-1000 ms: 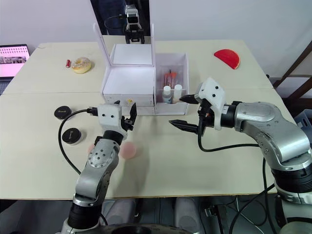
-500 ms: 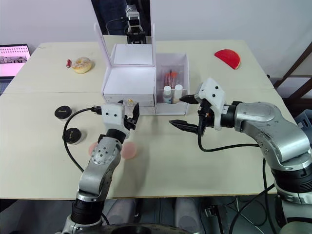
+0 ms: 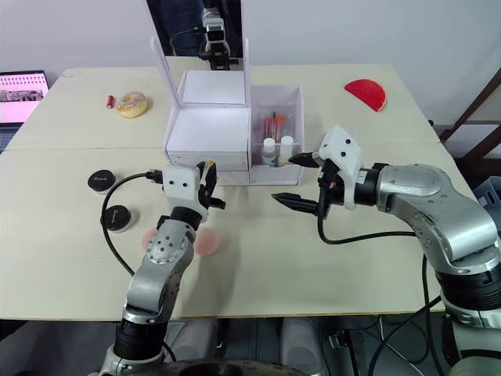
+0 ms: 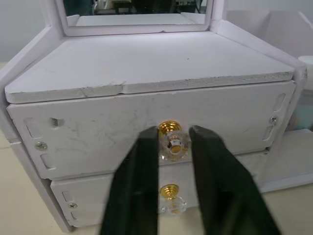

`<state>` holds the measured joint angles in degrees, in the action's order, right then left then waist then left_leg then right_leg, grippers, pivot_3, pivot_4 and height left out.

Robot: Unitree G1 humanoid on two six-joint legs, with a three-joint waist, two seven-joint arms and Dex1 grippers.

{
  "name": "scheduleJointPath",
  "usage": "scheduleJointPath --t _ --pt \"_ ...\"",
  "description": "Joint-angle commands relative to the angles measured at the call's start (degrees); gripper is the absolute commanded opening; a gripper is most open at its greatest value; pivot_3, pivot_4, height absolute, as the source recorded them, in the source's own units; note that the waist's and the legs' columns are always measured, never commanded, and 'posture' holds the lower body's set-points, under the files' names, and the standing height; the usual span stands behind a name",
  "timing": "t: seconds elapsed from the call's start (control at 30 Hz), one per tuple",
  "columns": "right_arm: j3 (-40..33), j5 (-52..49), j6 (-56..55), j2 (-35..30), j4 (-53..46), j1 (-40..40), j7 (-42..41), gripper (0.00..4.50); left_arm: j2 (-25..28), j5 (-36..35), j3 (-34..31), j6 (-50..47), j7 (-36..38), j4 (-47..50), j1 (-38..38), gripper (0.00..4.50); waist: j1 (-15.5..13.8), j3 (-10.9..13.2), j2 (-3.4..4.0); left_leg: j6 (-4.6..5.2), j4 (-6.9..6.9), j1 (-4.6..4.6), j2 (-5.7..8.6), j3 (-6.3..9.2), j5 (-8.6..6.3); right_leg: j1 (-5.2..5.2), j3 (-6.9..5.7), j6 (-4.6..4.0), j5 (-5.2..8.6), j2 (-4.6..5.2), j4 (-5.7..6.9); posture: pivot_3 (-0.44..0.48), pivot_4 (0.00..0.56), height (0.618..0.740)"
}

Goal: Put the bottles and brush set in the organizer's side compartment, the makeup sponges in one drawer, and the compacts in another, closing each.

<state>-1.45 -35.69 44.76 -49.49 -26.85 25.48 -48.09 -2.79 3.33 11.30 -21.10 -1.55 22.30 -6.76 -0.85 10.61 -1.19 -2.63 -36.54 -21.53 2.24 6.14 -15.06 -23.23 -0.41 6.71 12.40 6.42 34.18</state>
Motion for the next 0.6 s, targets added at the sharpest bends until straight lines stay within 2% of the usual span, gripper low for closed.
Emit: scheduleJointPath --t 0.03,0.33,0.6 --pt "-1.0 0.2 -0.4 -0.3 -1.5 -0.2 0.0 4.50 -0.8 0.0 0.1 1.7 -0.2 1.7 -0.9 0.30 0.0 0.0 0.00 0.00 0.00 0.00 0.00 0.00 0.00 0.00 0.00 -0.01 0.00 0.00 0.00 0.000 0.150 0.739" --pt "-1.0 0.5 -0.4 -0.1 -1.5 0.0 -0.1 4.50 1.2 -0.1 1.4 0.5 2.2 5.1 1.6 0.30 0.1 0.0 0.00 0.00 0.00 0.00 0.00 0.00 0.00 0.00 0.00 -0.01 -0.01 0.00 -0.01 0.000 0.150 0.739" --pt "-0.8 0.9 -0.7 -0.2 -0.9 0.3 -0.3 4.50 9.0 -3.7 2.8 1.9 10.8 15.6 11.5 0.30 -0.1 0.0 0.01 0.00 0.18 0.00 -0.01 0.01 0.00 -0.08 0.00 -0.13 -0.05 0.00 -0.05 0.000 0.150 0.739"
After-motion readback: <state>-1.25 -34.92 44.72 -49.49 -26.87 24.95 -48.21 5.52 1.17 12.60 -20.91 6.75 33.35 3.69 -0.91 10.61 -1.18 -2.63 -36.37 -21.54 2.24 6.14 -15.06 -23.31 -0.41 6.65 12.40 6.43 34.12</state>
